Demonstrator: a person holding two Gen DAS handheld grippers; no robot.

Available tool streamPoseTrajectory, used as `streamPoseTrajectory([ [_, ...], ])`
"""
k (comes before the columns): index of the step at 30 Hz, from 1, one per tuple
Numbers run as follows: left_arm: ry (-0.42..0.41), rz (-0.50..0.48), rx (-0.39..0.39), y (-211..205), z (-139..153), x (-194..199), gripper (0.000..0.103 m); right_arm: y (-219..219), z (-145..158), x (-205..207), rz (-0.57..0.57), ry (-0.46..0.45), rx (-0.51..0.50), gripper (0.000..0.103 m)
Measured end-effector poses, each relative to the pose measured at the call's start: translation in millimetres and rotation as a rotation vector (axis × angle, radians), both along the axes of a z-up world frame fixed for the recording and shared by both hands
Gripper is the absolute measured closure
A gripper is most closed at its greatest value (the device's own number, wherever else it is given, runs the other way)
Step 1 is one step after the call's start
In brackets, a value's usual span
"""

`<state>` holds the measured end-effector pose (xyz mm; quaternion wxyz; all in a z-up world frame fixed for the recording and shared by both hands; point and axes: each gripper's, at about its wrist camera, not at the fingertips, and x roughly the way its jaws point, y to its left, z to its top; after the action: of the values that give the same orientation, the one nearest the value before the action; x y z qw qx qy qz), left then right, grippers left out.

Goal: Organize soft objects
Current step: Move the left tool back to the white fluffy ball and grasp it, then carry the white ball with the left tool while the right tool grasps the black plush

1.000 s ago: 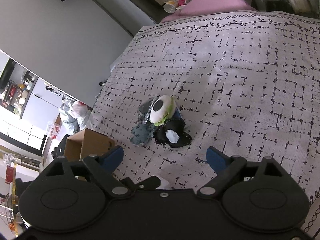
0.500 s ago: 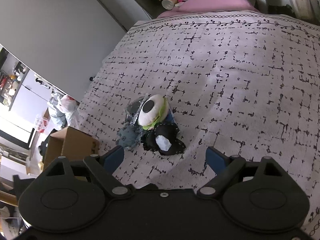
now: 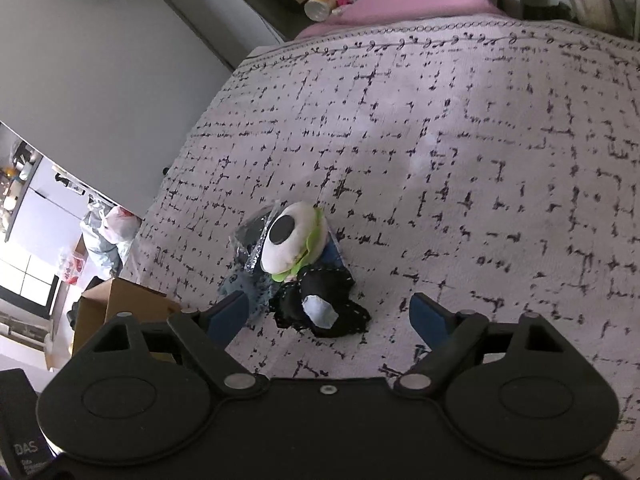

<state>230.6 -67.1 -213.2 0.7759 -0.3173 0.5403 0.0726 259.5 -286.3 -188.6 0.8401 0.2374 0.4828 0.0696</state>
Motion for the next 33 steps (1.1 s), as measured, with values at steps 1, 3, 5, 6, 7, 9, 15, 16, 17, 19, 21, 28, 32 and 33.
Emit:
streamPoseTrajectory([
  [1, -0.001, -0.001, -0.002, 2, 0, 1, 0.060, 2, -2, 2, 0.003, 0.004, 0.000, 0.019],
  [3, -0.002, 0.004, -0.008, 5, 1, 2, 0.060, 6, -4, 3, 0.009, 0.011, -0.006, 0.019],
  [5, -0.004, 0.008, -0.008, 10, 1, 4, 0.060, 11, -5, 5, 0.013, 0.006, -0.016, 0.019],
  [6, -0.002, 0.010, -0.007, 12, 1, 5, 0.060, 13, -5, 6, 0.017, 0.003, -0.027, 0.019],
  [7, 0.000, 0.013, -0.007, 14, 1, 6, 0.060, 15, -6, 8, 0.020, 0.003, -0.037, 0.019],
  [9, 0.000, 0.018, -0.003, 19, 2, 8, 0.060, 19, -9, 11, 0.024, 0.013, -0.045, 0.019],
  [15, 0.002, 0.025, 0.027, 31, 7, 12, 0.060, 33, -18, 20, 0.028, 0.021, -0.103, 0.019],
  [16, 0.000, 0.026, 0.030, 32, 8, 12, 0.060, 34, -20, 21, 0.032, 0.028, -0.114, 0.019],
  [17, -0.004, 0.026, 0.033, 33, 10, 12, 0.060, 37, -22, 21, 0.037, 0.035, -0.132, 0.020],
  [19, -0.013, 0.023, 0.041, 33, 13, 11, 0.060, 42, -23, 21, 0.062, 0.029, -0.188, 0.025],
  [21, -0.022, 0.015, 0.055, 32, 15, 10, 0.060, 47, -23, 19, 0.095, 0.025, -0.221, 0.048],
  [28, -0.033, 0.005, 0.098, 31, 23, 10, 0.060, 45, -12, 11, 0.120, 0.008, -0.182, 0.082],
  [32, -0.060, -0.008, 0.122, 30, 36, 4, 0.060, 45, 0, 5, 0.135, -0.035, -0.158, 0.084],
  [33, -0.066, -0.012, 0.125, 29, 40, 3, 0.060, 44, 3, 4, 0.137, -0.043, -0.150, 0.084],
])
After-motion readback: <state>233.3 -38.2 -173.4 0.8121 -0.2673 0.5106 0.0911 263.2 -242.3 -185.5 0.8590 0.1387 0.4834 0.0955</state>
